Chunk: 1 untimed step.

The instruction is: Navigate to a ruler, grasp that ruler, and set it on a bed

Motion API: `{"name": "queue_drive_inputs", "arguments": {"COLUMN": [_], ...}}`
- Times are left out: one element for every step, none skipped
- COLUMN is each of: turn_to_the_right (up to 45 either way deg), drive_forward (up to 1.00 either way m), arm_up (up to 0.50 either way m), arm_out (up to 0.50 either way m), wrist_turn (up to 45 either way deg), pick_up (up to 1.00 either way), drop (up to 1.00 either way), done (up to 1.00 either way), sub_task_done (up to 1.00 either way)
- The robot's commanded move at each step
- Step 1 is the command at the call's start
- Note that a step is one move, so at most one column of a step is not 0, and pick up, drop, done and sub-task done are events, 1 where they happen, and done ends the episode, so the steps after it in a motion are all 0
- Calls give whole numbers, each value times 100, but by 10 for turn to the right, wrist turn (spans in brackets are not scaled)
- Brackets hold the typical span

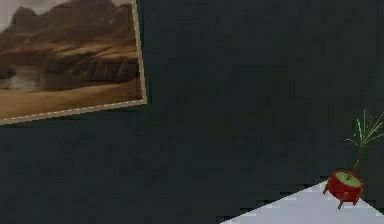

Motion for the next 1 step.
{"name": "queue_drive_inputs", "arguments": {"turn_to_the_right": [0], "drive_forward": [10], "arm_up": [0], "arm_out": [0], "wrist_turn": [0], "pick_up": [0], "drop": [0], "done": [0], "sub_task_done": [0]}}
